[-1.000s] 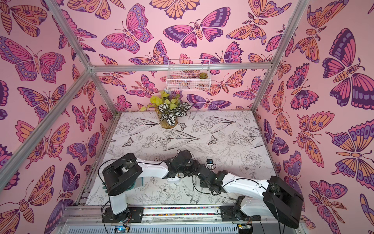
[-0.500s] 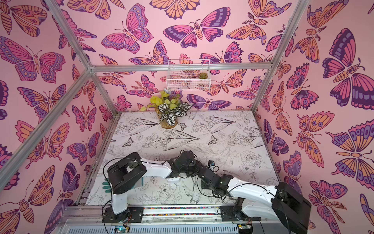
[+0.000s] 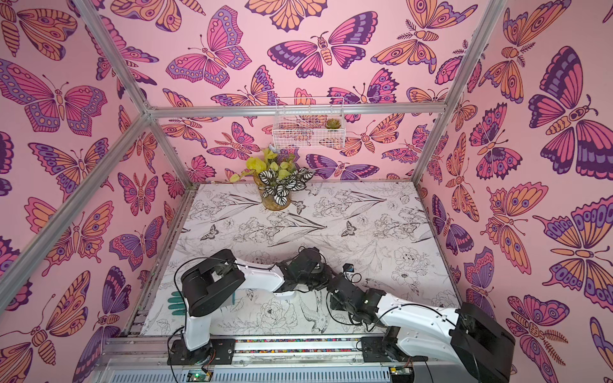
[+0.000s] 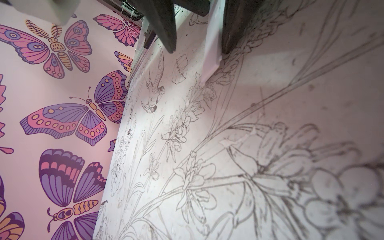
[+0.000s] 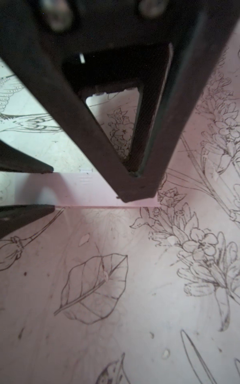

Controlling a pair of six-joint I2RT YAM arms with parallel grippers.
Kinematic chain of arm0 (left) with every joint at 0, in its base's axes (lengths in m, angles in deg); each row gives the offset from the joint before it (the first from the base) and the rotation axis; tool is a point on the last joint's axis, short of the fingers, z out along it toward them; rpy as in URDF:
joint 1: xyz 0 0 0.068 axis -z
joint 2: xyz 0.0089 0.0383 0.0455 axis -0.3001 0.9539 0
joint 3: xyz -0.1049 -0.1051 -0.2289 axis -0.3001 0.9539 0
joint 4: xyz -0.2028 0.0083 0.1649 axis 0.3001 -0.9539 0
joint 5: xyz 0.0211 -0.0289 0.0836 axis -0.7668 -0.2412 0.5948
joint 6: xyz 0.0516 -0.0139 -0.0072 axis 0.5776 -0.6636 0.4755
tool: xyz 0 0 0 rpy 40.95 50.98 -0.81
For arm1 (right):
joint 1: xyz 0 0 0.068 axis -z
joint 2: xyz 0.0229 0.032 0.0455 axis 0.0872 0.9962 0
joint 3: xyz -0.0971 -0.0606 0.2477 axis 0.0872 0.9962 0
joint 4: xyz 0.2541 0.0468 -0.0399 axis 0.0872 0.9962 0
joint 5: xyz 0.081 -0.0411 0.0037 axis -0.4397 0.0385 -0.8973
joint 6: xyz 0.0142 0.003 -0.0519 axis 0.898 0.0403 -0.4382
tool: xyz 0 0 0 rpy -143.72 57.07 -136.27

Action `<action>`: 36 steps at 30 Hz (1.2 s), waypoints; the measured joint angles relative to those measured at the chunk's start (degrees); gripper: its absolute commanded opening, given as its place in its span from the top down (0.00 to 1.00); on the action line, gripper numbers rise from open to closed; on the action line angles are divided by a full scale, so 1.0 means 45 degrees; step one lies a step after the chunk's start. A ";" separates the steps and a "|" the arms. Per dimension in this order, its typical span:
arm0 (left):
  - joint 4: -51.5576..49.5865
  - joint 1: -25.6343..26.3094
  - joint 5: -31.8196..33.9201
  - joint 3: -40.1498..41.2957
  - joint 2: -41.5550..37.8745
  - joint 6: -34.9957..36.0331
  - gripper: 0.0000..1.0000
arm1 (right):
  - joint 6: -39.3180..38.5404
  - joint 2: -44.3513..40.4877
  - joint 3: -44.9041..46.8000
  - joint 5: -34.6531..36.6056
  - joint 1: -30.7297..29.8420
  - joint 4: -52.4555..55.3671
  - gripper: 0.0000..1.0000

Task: Insert the battery into the alarm
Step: Pick up the cover from the center of the board.

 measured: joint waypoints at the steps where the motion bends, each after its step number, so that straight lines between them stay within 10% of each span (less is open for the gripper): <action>1: 0.0107 0.0005 0.0000 0.0015 0.0044 0.0005 0.62 | 0.0024 -0.0044 0.0034 0.0000 0.0000 -0.0019 0.76; 26: 0.0874 0.0005 0.0155 0.0398 0.0291 0.0826 0.94 | 0.0316 -0.0291 0.0296 0.0073 0.0000 -0.0321 0.73; 36: 0.1156 0.0078 0.0359 0.0432 0.0233 0.1311 1.00 | 0.0262 -0.1418 0.0588 0.0092 0.0000 0.0199 0.58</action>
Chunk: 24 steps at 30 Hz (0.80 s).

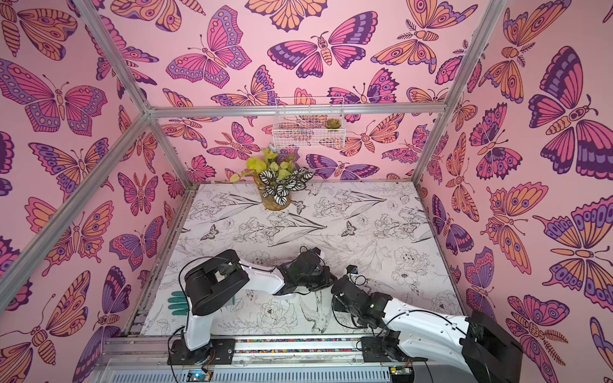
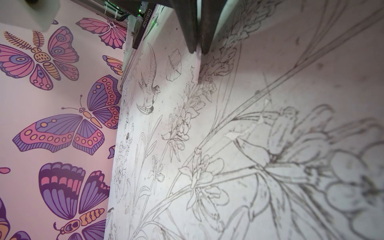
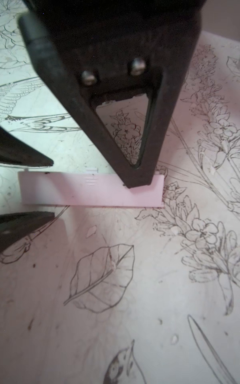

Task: Insert the battery into the alarm
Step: Pick up the cover from the center of the board.

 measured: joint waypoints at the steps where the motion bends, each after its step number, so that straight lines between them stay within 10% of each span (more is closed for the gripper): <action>1: -0.0092 0.0000 0.0049 -0.0010 -0.0053 0.0155 1.00 | -0.0049 -0.0277 -0.0010 0.0034 0.0000 0.0194 0.56; 14: -0.3968 -0.2040 0.0607 -0.1467 -0.3293 0.3619 1.00 | -0.2550 -0.3181 -0.2171 -0.1399 0.3303 0.1491 0.31; 19: -0.4090 -0.3755 0.0005 -0.0568 -0.6207 0.4095 1.00 | -0.3143 -0.1001 -0.3002 -0.5421 0.7548 0.0097 0.38; 24: -0.2866 -0.4347 -0.1195 0.1214 -0.8621 0.3696 1.00 | -0.1996 0.0335 -0.3104 -0.9806 0.8534 -0.2919 0.51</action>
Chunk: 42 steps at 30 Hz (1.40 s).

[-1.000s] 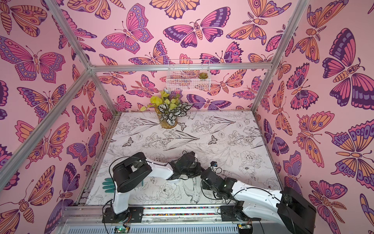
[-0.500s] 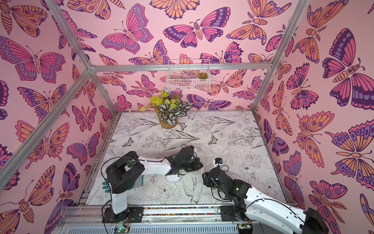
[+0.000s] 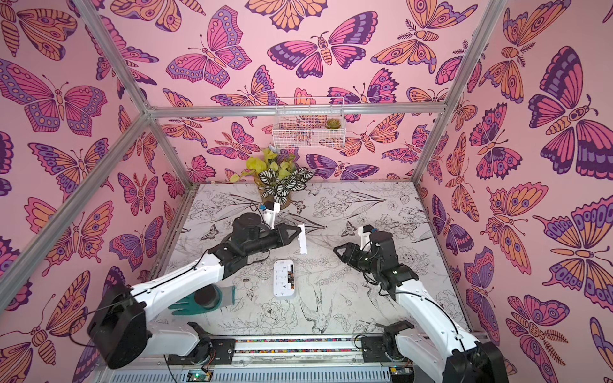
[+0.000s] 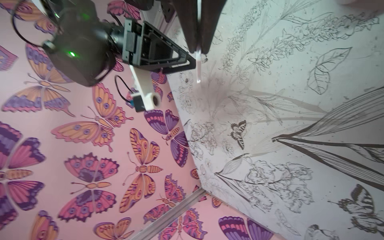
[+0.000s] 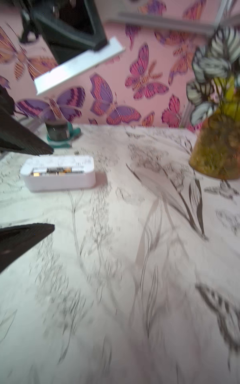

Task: Insert the battery into the alarm
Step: Pick up the cover from the center of the board.

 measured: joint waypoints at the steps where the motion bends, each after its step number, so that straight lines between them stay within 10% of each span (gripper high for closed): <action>1: 0.0223 0.0029 -0.0311 0.0233 -0.0291 -0.0170 1.00 | 0.0442 0.0058 0.0000 -0.0631 -0.0053 -0.0787 0.52; 16: 0.5221 0.0092 -0.2735 0.1180 -0.0204 -0.3842 1.00 | 0.2438 -0.0622 -0.1122 -0.2603 -0.2161 -0.4367 0.70; 42: 0.5916 0.0189 -0.3070 0.1355 -0.0253 -0.4527 1.00 | 0.3060 -0.0393 -0.1127 -0.2215 -0.2851 -0.4784 0.80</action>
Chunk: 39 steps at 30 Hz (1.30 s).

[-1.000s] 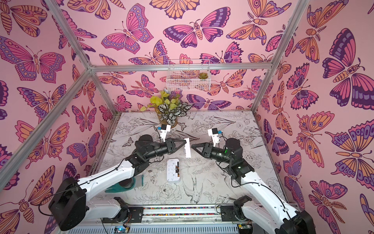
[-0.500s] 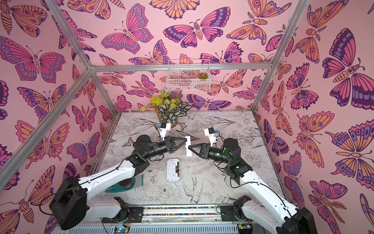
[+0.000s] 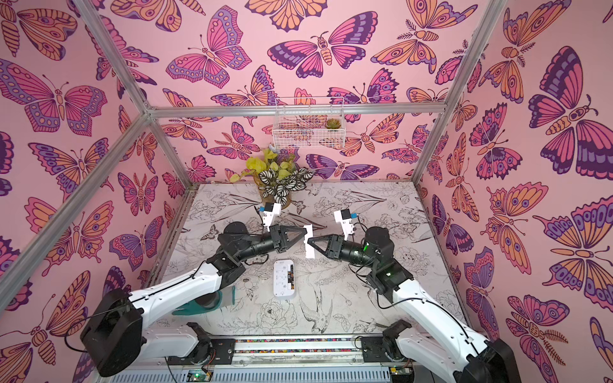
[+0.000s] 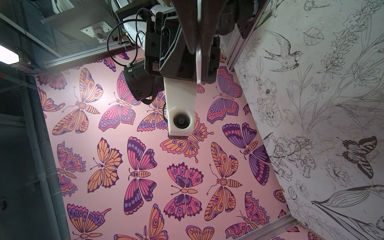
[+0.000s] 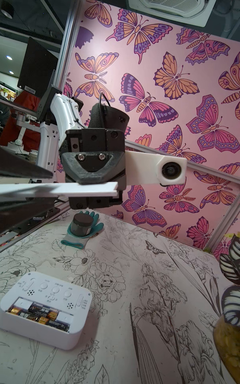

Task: Insert the battery into the alarm
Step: Pick up the cover from the center of the board.

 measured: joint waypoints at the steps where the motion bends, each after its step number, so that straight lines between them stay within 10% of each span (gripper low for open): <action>1: 0.0005 0.0000 -0.0005 0.0000 0.0000 -0.0010 1.00 | -0.0005 0.0000 0.0000 0.0015 0.0000 0.0029 0.81; 27: -0.0117 -0.0015 0.0034 0.0301 -0.0364 -0.0010 1.00 | -0.0471 0.0087 -0.0355 -0.0010 -0.0034 0.0670 0.97; 33: -0.0359 -0.0209 -0.0063 0.0466 -0.0685 0.0155 0.35 | -0.0597 0.0165 -0.0355 0.0049 -0.0044 0.0865 1.00; 39: -0.3502 -0.1574 0.0559 0.1059 -0.2565 0.1428 0.29 | -0.0933 0.0665 0.0078 0.0801 -0.0554 0.1263 1.00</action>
